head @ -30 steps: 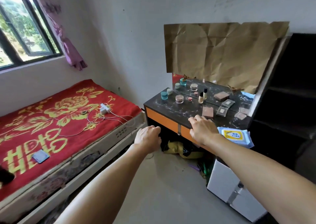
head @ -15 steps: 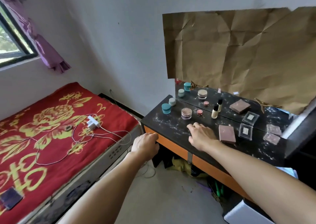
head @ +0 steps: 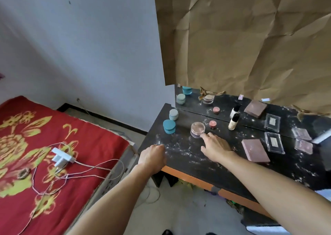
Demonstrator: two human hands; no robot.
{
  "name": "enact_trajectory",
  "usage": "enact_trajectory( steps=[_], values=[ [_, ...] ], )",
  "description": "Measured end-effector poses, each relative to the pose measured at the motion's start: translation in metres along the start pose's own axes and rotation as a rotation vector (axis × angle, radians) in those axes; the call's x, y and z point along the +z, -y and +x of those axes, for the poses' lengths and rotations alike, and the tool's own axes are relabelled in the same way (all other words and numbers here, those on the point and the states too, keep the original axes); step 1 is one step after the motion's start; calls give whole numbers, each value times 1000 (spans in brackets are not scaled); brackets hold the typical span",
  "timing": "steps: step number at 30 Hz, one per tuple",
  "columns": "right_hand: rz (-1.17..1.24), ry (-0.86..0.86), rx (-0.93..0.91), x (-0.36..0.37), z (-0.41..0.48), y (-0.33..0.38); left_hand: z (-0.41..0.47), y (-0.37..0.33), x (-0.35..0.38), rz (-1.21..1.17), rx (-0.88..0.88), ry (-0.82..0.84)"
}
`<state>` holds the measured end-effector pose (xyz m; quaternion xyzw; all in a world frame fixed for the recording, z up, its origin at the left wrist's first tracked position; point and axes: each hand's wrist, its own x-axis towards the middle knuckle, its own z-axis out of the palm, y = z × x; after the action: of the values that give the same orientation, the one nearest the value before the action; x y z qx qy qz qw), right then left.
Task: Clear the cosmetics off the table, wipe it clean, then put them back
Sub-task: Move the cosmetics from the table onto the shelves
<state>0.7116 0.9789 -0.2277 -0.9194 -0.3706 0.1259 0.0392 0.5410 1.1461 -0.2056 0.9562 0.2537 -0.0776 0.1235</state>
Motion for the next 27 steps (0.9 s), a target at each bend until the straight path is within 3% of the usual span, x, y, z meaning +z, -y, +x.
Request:
enact_trajectory(
  steps=[6,15,27],
  values=[
    [39,-8,108,18,56,-9,92,23,11,72,114,94],
    [120,-16,106,72,146,-35,204,33,63,212,234,118],
    [236,-6,102,93,172,-37,251,43,78,140,296,198]
  ],
)
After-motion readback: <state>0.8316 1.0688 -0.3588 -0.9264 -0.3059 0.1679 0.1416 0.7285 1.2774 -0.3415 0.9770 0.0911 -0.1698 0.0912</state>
